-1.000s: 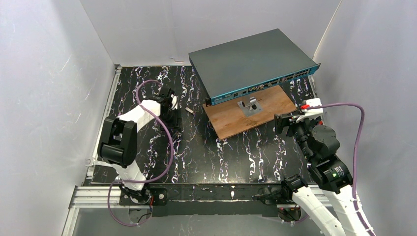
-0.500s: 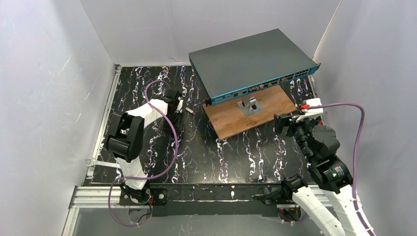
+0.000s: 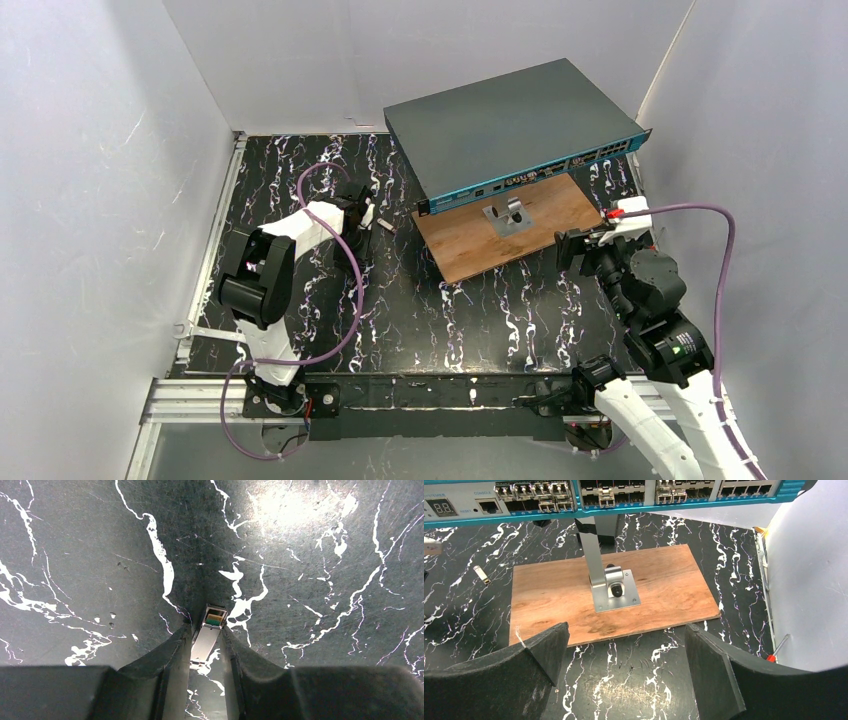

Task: Insert the plug into the switch port
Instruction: Pick up the plug from the center of the board.

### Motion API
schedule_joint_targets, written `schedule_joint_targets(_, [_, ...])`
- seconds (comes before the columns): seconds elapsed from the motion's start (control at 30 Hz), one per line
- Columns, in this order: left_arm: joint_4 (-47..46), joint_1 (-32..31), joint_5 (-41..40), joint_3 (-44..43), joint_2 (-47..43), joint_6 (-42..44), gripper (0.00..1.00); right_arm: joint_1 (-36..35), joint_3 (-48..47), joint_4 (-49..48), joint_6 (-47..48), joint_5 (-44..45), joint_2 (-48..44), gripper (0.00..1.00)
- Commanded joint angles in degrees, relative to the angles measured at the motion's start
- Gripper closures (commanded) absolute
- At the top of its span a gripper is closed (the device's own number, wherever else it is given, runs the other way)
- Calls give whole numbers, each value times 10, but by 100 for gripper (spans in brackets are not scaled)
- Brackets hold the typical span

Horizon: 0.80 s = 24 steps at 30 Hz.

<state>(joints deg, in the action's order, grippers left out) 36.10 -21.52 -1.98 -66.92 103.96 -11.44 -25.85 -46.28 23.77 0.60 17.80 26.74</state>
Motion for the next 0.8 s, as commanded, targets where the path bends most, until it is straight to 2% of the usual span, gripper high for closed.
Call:
schedule_joint_targets(0.0, [7,-4,1,-6,11,-7,75,3,-10,-37,-2,-3,2,7])
schedule_joint_targets(0.53, [-8,-12,-9,4,21,-28,81,2,-7,-32,-2,-20,4,6])
schedule_joint_targets(0.67, [-11,-12,1,7,15,-43,88,3,-9,-29,-2,-51,13,6])
schedule_joint_targets(0.77, [-6,-12,10,6,3,-63,100,3,-15,-18,-21,-94,25,6])
